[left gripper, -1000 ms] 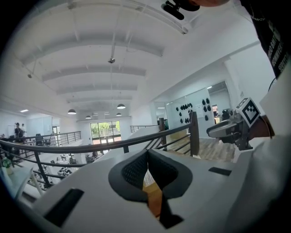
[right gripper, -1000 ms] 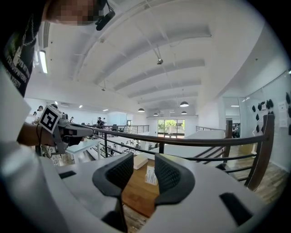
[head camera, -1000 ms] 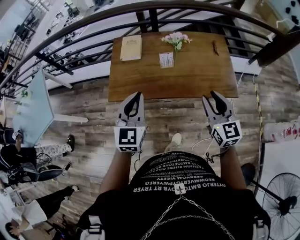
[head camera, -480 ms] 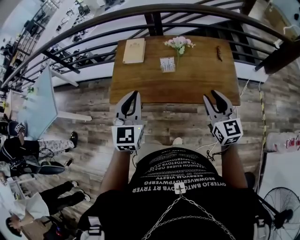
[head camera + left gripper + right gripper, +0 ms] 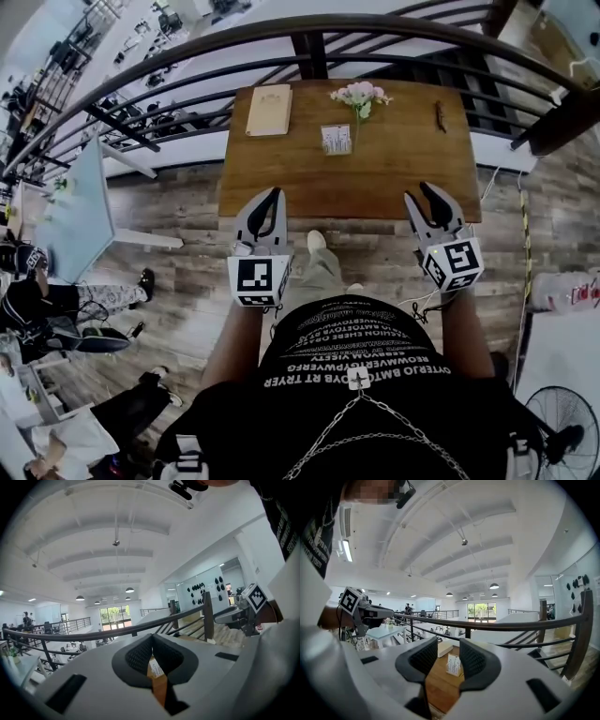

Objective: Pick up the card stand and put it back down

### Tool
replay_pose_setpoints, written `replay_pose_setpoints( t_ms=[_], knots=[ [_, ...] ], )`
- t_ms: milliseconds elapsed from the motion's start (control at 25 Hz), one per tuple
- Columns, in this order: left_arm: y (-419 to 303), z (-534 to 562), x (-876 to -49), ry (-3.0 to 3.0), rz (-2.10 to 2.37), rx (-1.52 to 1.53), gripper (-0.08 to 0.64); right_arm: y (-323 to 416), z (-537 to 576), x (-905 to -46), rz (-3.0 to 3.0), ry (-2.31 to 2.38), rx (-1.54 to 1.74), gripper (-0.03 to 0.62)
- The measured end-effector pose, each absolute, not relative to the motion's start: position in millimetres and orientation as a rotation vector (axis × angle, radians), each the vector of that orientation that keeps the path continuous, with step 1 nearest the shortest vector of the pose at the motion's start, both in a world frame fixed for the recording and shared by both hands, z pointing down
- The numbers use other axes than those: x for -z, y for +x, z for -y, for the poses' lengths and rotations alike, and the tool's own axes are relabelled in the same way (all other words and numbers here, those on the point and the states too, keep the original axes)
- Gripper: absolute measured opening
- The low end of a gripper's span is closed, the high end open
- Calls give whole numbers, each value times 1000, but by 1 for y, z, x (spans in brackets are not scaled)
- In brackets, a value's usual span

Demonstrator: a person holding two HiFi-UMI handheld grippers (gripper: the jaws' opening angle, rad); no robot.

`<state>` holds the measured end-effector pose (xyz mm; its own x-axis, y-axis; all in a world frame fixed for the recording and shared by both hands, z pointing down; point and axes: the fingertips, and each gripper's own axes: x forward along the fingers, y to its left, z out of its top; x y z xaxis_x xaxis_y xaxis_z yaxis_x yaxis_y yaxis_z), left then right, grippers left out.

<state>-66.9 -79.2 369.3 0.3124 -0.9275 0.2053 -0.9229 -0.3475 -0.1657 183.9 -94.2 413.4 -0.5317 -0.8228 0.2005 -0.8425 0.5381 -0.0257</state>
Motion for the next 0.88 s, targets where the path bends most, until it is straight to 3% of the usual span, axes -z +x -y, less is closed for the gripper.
replay_pose_setpoints(
  t_ms=[880],
  knots=[
    [-91,211,-392,-2597,-1764,418,27,132,218,-464,2558,1328,-286,151]
  ],
)
